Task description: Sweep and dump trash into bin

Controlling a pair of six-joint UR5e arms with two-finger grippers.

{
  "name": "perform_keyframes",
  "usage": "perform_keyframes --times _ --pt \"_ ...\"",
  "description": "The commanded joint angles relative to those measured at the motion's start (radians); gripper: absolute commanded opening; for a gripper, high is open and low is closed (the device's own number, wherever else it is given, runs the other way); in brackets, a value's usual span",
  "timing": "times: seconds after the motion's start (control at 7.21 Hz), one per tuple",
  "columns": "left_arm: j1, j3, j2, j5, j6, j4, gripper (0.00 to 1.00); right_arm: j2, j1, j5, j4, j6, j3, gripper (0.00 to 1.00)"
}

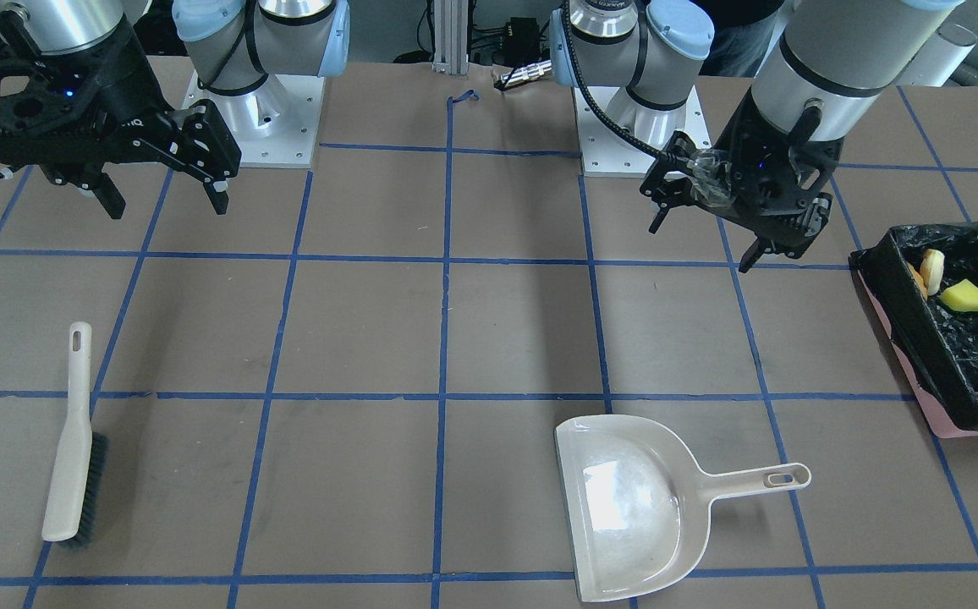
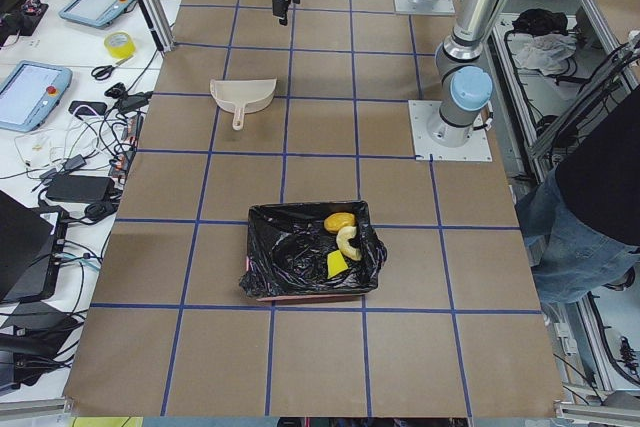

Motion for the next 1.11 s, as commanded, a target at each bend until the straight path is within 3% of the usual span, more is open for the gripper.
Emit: perform_keyframes --times 0.0,0.97 --pt "0.003 -0.037 0.027 0.021 -0.093 0.009 1.00 0.000 0.000 0.000 0.000 0.000 0.000 1.00" --pt "0.015 -0.044 0.050 0.037 -0.097 0.036 1.00 -0.002 0.000 0.000 0.000 0.000 0.000 1.00"
